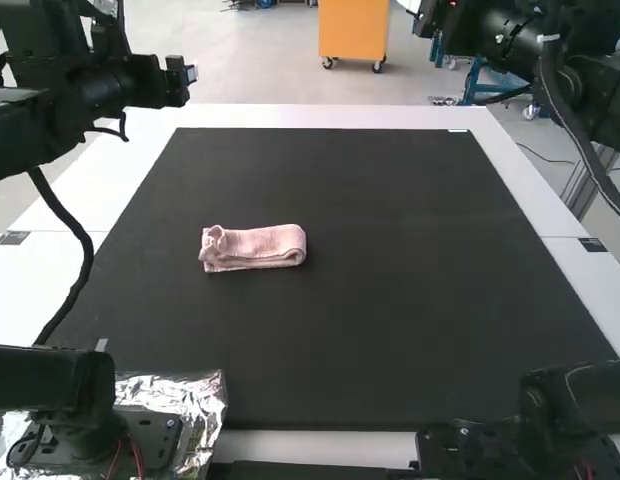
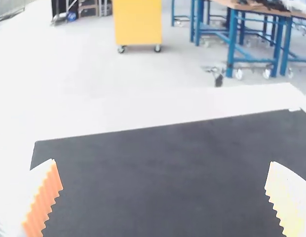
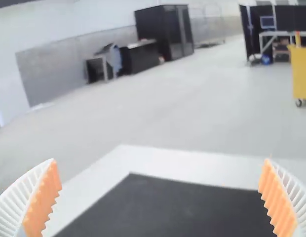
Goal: Fold the towel.
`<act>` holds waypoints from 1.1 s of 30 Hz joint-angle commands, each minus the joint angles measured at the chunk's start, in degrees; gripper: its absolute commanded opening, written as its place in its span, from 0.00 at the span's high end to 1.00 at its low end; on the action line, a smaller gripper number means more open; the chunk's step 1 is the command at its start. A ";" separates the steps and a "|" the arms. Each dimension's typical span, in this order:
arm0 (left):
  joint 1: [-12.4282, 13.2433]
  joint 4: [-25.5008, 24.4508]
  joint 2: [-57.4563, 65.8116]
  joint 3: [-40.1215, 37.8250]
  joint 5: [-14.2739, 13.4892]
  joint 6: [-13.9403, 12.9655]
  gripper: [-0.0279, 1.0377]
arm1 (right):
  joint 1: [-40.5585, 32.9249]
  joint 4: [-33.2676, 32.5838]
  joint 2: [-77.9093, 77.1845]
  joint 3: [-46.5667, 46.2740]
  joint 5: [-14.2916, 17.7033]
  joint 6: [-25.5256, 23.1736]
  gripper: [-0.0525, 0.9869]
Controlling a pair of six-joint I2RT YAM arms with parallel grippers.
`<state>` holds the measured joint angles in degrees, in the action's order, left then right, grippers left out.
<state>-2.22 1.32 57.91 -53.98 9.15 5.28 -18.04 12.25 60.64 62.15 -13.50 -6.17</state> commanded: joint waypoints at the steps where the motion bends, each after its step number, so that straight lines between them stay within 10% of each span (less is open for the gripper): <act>1: -1.12 0.08 -5.44 1.51 -0.71 1.58 0.06 | 4.95 0.05 -9.84 -5.46 1.54 0.29 0.07; 21: -1.12 12.83 -52.28 26.20 -3.61 1.66 0.06 | 21.73 -5.31 -60.29 -27.96 6.64 -0.68 0.07; 29: -1.03 15.03 -57.82 33.76 -3.52 -1.85 0.06 | 21.73 11.22 -60.47 -40.79 7.87 -0.42 0.07; 33: -1.30 24.25 -57.82 41.58 -3.26 -11.87 0.06 | 21.73 24.14 -60.47 -51.16 8.75 2.48 0.07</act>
<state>-3.27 22.92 0.16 -16.08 5.96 0.73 3.03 32.73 0.56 15.42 -5.85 -5.78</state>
